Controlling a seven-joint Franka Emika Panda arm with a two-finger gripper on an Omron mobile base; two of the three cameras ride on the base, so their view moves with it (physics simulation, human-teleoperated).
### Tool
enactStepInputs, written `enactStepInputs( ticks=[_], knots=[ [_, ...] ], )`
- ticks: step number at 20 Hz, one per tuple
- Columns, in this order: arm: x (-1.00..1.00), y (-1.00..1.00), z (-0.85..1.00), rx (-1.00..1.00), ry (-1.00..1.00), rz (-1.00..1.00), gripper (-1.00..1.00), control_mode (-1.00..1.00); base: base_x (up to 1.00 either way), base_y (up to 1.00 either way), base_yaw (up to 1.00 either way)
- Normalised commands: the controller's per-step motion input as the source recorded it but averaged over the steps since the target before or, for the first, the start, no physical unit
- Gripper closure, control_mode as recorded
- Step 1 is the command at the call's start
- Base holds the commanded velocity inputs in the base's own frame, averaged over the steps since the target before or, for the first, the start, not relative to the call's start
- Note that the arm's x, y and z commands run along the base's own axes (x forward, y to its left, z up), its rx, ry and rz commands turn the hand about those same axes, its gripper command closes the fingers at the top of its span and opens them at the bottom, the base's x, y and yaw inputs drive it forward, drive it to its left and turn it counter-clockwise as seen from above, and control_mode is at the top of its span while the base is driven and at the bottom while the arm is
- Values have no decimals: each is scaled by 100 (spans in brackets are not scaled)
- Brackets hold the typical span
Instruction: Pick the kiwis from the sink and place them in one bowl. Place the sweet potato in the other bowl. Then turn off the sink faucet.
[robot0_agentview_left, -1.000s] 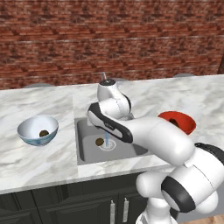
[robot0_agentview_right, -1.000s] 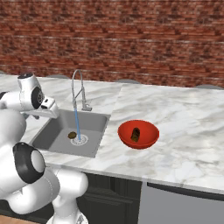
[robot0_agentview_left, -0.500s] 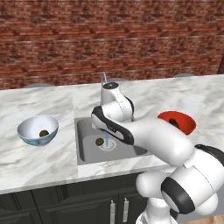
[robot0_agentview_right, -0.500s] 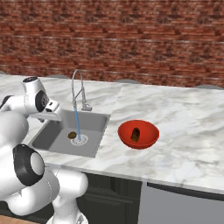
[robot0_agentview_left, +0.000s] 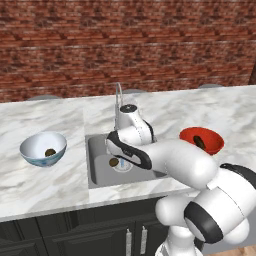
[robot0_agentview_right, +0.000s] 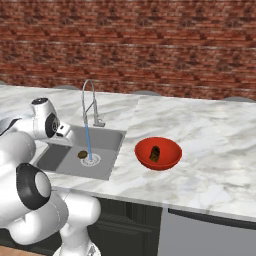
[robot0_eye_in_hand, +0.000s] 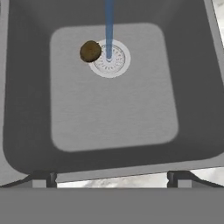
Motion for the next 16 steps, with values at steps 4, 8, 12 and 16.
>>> enactStepInputs(
  ticks=[4,8,12,16],
  knots=[
    [5,-18,-24,7,0,0,-100,-100,0,0,0],
    [3,-13,-22,5,0,0,-100,-100,0,0,0],
    [17,0,-21,0,-1,0,-100,-100,0,0,0],
    [29,0,-15,0,-4,0,-100,-100,0,0,0]
  ],
)
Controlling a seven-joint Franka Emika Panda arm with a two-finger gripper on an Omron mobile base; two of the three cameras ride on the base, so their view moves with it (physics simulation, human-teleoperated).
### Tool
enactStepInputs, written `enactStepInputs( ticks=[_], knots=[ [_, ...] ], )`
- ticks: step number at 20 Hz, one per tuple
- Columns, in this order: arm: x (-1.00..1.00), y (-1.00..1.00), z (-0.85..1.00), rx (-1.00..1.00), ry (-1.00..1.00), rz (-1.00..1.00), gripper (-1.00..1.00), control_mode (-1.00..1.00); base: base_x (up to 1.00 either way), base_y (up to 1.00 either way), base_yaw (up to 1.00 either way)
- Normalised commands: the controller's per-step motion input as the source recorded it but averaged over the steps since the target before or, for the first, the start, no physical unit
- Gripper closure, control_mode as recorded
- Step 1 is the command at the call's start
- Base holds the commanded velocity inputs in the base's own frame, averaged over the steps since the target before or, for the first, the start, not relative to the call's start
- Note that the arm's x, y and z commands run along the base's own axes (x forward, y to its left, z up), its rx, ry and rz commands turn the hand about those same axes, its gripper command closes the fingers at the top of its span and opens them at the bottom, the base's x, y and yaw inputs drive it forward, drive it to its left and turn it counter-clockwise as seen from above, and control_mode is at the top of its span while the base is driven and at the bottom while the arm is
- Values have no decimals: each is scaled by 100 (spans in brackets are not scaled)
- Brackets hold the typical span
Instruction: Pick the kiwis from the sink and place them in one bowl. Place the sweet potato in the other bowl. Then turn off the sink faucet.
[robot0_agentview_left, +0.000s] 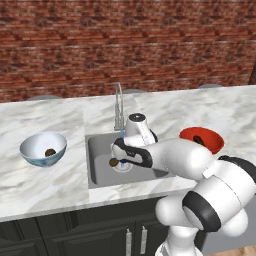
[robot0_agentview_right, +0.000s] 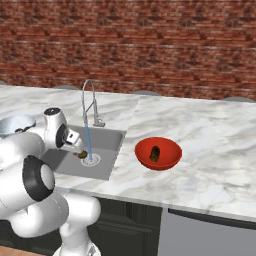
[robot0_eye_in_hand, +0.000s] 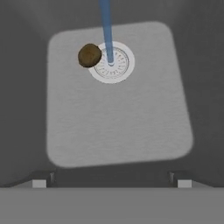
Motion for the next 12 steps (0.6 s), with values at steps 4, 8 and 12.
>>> enactStepInputs(
  ticks=[4,8,12],
  knots=[
    [34,0,-11,0,-2,0,-100,-100,0,0,0],
    [30,0,-15,0,-1,0,-100,-100,0,0,0],
    [21,1,-26,0,0,0,-100,-100,0,0,0]
  ],
)
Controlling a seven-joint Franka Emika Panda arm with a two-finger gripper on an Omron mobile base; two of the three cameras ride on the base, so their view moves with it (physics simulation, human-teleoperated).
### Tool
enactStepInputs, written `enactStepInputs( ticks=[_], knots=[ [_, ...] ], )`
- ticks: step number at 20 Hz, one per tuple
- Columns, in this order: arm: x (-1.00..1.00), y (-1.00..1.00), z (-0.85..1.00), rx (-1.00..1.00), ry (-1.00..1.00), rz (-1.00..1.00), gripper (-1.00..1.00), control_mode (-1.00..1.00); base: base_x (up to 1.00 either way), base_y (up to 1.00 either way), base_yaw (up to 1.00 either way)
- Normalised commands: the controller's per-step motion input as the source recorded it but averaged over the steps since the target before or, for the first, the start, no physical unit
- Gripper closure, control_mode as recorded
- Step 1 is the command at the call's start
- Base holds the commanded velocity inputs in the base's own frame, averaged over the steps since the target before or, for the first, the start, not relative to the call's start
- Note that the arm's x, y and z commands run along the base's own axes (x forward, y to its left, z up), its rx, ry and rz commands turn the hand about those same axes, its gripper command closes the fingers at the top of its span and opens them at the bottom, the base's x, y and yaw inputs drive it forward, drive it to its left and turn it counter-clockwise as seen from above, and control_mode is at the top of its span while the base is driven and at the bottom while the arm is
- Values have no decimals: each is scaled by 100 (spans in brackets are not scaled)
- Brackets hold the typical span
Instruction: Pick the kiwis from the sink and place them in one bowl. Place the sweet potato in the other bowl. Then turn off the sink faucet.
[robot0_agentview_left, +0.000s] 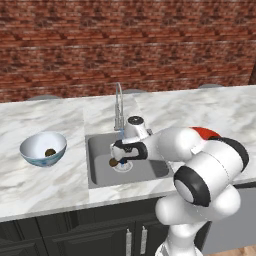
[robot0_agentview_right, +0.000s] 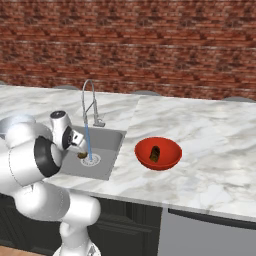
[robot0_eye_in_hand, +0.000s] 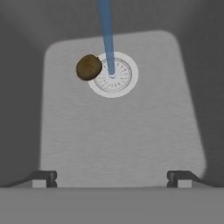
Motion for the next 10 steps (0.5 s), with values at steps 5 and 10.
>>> enactStepInputs(
  ticks=[5,10],
  knots=[
    [20,5,-20,0,0,-2,-100,-100,0,0,0],
    [29,13,-15,0,0,-6,-100,-100,0,0,0]
  ],
)
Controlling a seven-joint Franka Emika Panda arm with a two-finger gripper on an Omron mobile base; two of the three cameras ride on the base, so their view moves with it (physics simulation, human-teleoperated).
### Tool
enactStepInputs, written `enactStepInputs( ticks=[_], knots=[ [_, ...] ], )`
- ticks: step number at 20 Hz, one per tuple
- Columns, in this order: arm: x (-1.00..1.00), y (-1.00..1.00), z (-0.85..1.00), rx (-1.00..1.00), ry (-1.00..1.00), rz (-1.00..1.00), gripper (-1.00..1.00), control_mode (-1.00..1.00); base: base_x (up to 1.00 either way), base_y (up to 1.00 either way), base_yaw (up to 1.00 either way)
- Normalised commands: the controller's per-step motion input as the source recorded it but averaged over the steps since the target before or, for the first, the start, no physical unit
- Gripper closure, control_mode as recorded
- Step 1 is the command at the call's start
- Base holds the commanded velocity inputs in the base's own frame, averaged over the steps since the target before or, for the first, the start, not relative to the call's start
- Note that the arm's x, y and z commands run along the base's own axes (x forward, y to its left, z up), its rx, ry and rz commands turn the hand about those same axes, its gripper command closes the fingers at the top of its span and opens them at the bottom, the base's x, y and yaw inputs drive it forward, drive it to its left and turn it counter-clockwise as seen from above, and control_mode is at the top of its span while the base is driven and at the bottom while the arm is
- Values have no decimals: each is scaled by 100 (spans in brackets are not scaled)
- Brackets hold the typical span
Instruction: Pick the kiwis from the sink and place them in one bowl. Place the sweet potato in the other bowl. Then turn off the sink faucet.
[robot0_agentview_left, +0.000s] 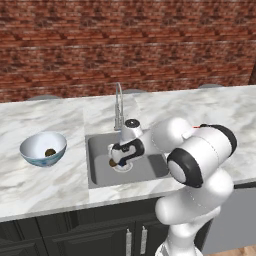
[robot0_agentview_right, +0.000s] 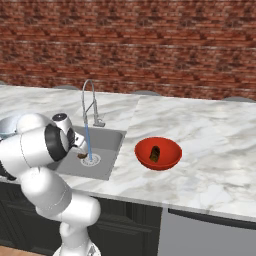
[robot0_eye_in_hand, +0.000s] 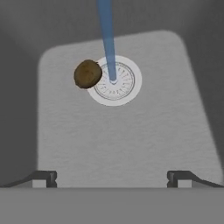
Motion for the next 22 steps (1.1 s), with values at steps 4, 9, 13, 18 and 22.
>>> enactStepInputs(
  ticks=[4,9,13,18,22],
  knots=[
    [28,13,-16,0,0,-7,-100,-100,0,0,0],
    [29,9,-24,0,0,-9,-100,-100,0,0,0],
    [21,2,-19,0,0,-8,-100,-100,0,0,0],
    [10,0,-12,0,0,-6,-100,-100,0,0,0],
    [7,0,-7,0,0,-5,-100,-100,0,0,0]
  ],
)
